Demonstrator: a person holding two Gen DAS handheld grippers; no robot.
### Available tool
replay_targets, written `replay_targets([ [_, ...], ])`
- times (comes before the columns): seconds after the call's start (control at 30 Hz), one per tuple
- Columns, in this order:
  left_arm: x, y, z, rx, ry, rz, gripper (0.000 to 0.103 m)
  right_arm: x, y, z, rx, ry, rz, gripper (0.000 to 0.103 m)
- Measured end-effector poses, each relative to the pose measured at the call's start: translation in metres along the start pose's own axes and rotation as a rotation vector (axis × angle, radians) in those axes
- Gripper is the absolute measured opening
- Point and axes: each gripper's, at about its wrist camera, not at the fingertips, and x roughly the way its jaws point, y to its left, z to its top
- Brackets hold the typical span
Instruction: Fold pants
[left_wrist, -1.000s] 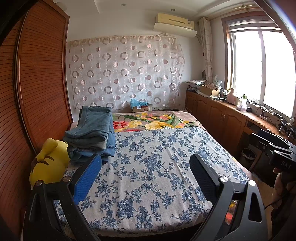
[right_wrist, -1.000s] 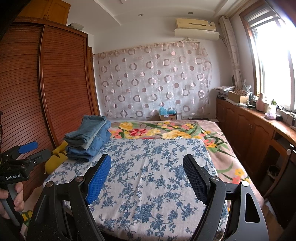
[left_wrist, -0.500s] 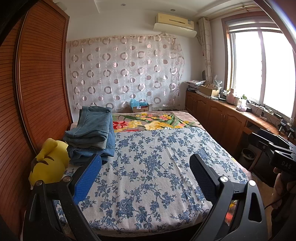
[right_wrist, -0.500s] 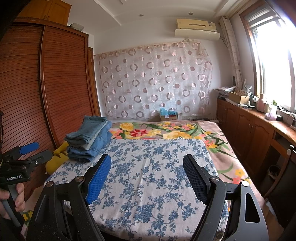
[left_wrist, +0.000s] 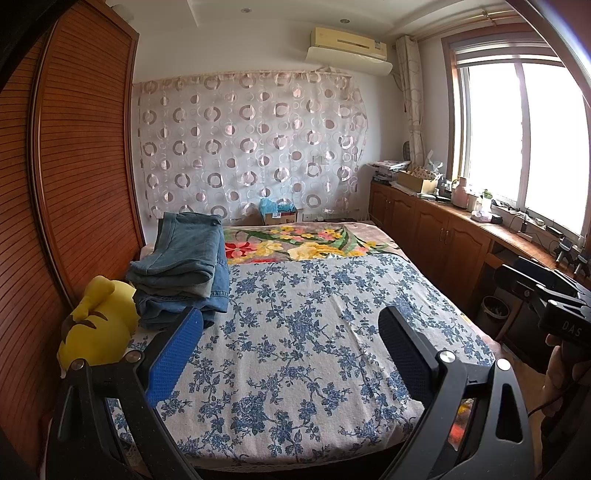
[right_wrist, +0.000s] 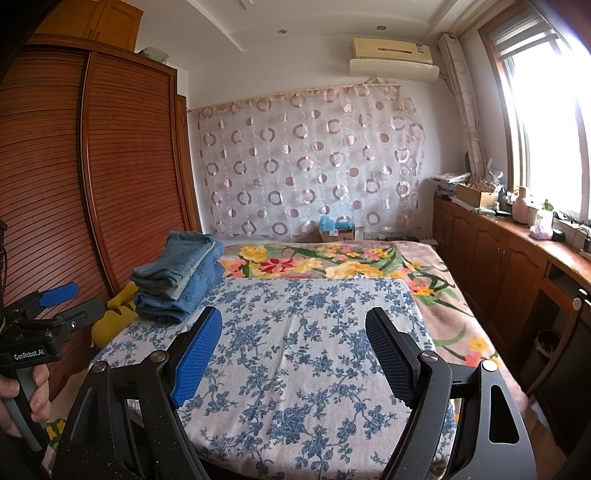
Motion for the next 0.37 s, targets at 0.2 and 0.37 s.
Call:
replay_targets([
  [0.2,0.0001,0.0,-0.0002,-0.001,0.0,0.0,0.096,-0.0003,0.0002,-0.0001,-0.002,-0.001,0.002,0.082],
  [0.37,0.0001,0.0,-0.0004,0.0,0.0,0.0,0.096,-0.0003,0.0013,-0.0004,-0.002,-0.002,0.0,0.082],
])
